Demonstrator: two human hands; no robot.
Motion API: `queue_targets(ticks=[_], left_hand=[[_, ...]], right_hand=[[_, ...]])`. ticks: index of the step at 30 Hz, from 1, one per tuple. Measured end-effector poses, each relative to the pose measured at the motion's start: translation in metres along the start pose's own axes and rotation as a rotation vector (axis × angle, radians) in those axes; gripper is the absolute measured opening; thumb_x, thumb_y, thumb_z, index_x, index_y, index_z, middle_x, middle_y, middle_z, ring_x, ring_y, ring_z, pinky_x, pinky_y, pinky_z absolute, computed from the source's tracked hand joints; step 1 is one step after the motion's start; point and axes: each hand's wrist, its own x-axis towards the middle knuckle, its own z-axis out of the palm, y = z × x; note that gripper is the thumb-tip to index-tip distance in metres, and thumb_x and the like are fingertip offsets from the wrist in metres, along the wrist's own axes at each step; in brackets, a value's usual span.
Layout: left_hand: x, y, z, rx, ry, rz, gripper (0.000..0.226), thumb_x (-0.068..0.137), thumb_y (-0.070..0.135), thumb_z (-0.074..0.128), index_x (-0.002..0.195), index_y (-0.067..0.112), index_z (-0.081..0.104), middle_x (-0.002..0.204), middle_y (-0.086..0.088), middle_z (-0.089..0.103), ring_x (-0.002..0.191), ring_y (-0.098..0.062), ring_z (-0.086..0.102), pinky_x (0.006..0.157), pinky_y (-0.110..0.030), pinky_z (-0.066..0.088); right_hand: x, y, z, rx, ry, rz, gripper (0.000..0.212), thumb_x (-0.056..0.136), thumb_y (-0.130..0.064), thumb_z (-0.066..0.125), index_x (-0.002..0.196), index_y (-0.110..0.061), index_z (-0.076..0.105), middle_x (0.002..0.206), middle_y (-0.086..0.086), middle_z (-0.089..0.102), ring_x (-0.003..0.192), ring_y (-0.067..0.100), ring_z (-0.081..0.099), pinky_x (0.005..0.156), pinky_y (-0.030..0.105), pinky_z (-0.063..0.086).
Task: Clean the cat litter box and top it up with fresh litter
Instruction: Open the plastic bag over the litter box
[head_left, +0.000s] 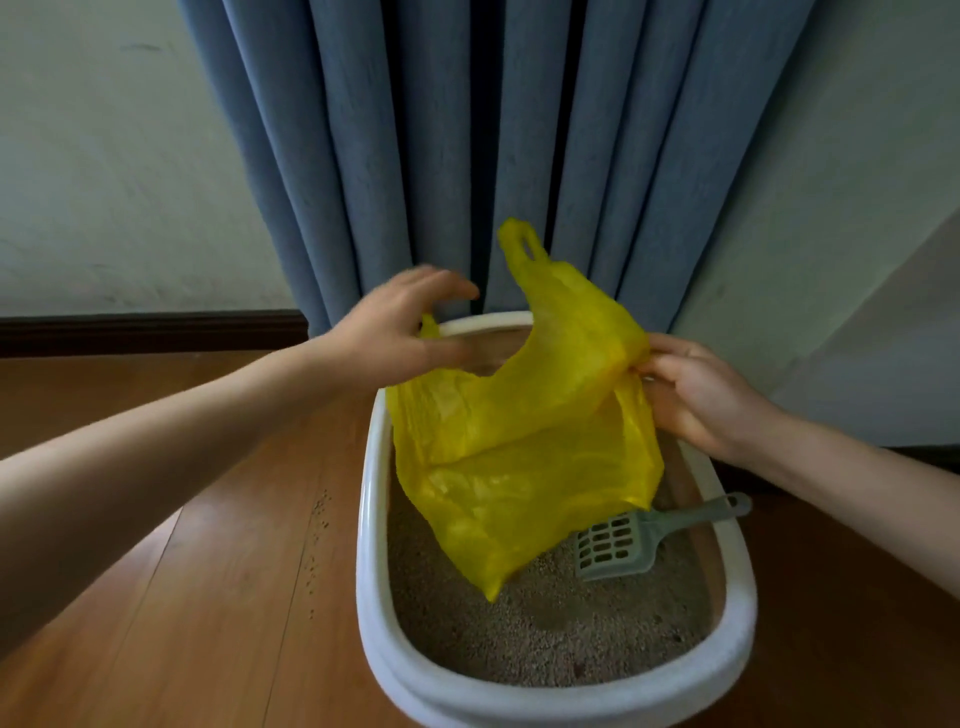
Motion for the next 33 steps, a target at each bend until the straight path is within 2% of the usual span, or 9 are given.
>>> queue_targets(ticks=[4, 7, 12, 14, 16, 20, 23, 26, 33], left_hand=[[-0.004, 0.013, 0.022, -0.202, -0.382, -0.089, 0.085, 0.073, 0.057, 0.075, 0.145, 0.029, 0.040, 0.138, 0.016, 0.053, 0.123, -0.003, 0.053, 0.101, -0.022, 0.041], [-0.008, 0.015, 0.031, -0.300, -0.483, -0.174, 0.057, 0.082, 0.034, 0.078, 0.132, 0.024, 0.054, 0.119, 0.003, 0.069, 0.106, -0.013, 0.066, 0.093, -0.033, 0.054], [-0.013, 0.025, 0.023, -0.707, -0.343, -0.362, 0.037, 0.091, 0.016, 0.067, 0.124, 0.031, 0.059, 0.110, 0.006, 0.073, 0.097, -0.014, 0.071, 0.085, -0.030, 0.058], [-0.014, 0.034, 0.019, -0.829, -0.201, -0.455, 0.041, 0.091, 0.017, 0.066, 0.129, 0.029, 0.057, 0.109, 0.003, 0.073, 0.094, -0.017, 0.072, 0.086, -0.035, 0.059], [-0.015, 0.047, 0.020, -0.861, -0.115, -0.467, 0.040, 0.091, 0.020, 0.066, 0.129, 0.027, 0.056, 0.112, 0.000, 0.071, 0.097, -0.021, 0.071, 0.092, -0.043, 0.056], [-0.018, 0.077, 0.026, -0.907, -0.223, -0.342, 0.028, 0.095, 0.012, 0.057, 0.121, 0.020, 0.060, 0.113, -0.011, 0.069, 0.103, -0.022, 0.066, 0.088, -0.037, 0.052], [-0.014, 0.081, 0.035, -0.942, -0.320, -0.298, 0.040, 0.092, -0.006, 0.053, 0.109, 0.029, 0.062, 0.111, -0.008, 0.069, 0.106, -0.022, 0.066, 0.084, -0.028, 0.053], [-0.007, 0.065, 0.043, -0.929, -0.197, -0.324, 0.031, 0.088, -0.008, 0.062, 0.100, 0.020, 0.065, 0.091, 0.004, 0.072, 0.101, -0.025, 0.066, 0.073, -0.023, 0.058], [-0.013, 0.043, 0.019, -0.281, 0.306, 0.157, 0.009, 0.083, 0.020, 0.068, 0.078, 0.015, 0.064, 0.075, 0.008, 0.063, 0.070, -0.005, 0.061, 0.068, -0.029, 0.054]], right_hand=[[0.001, -0.013, 0.015, 0.011, -0.092, -0.035, 0.059, 0.095, 0.007, 0.033, 0.069, -0.019, 0.079, 0.078, 0.004, 0.075, 0.073, 0.015, 0.072, 0.064, 0.026, 0.058], [0.005, -0.012, 0.014, -0.004, -0.015, -0.026, 0.047, 0.095, 0.007, 0.036, 0.080, -0.012, 0.077, 0.080, 0.008, 0.074, 0.073, 0.018, 0.071, 0.065, 0.028, 0.059], [0.010, -0.003, 0.000, -0.611, 0.329, -0.249, 0.005, 0.094, -0.013, 0.053, 0.093, -0.017, 0.055, 0.087, 0.000, 0.057, 0.081, 0.015, 0.054, 0.067, 0.026, 0.042], [0.002, -0.006, 0.005, -0.783, 0.461, -0.552, 0.013, 0.091, -0.022, 0.055, 0.086, -0.014, 0.046, 0.080, -0.002, 0.045, 0.073, 0.012, 0.044, 0.065, 0.024, 0.034], [-0.007, -0.008, 0.019, -0.832, 0.328, -0.655, 0.020, 0.092, -0.030, 0.054, 0.081, -0.015, 0.045, 0.073, -0.003, 0.044, 0.067, 0.012, 0.044, 0.062, 0.022, 0.036], [-0.015, -0.001, 0.053, -0.482, -0.032, -0.204, 0.046, 0.077, -0.063, 0.060, 0.106, -0.027, 0.058, 0.097, -0.002, 0.068, 0.094, 0.015, 0.066, 0.081, 0.043, 0.054], [-0.008, 0.001, 0.057, -0.428, 0.020, -0.196, 0.029, 0.084, -0.042, 0.064, 0.107, -0.024, 0.066, 0.102, 0.000, 0.072, 0.099, 0.020, 0.068, 0.088, 0.047, 0.052], [-0.005, -0.001, 0.050, -0.339, 0.152, -0.154, 0.016, 0.092, -0.019, 0.055, 0.093, -0.017, 0.071, 0.094, 0.009, 0.073, 0.094, 0.032, 0.068, 0.089, 0.059, 0.051], [-0.007, -0.006, 0.033, -0.028, 0.106, 0.038, 0.028, 0.098, 0.003, 0.038, 0.095, -0.010, 0.063, 0.067, 0.004, 0.070, 0.059, 0.015, 0.068, 0.050, 0.027, 0.055]])
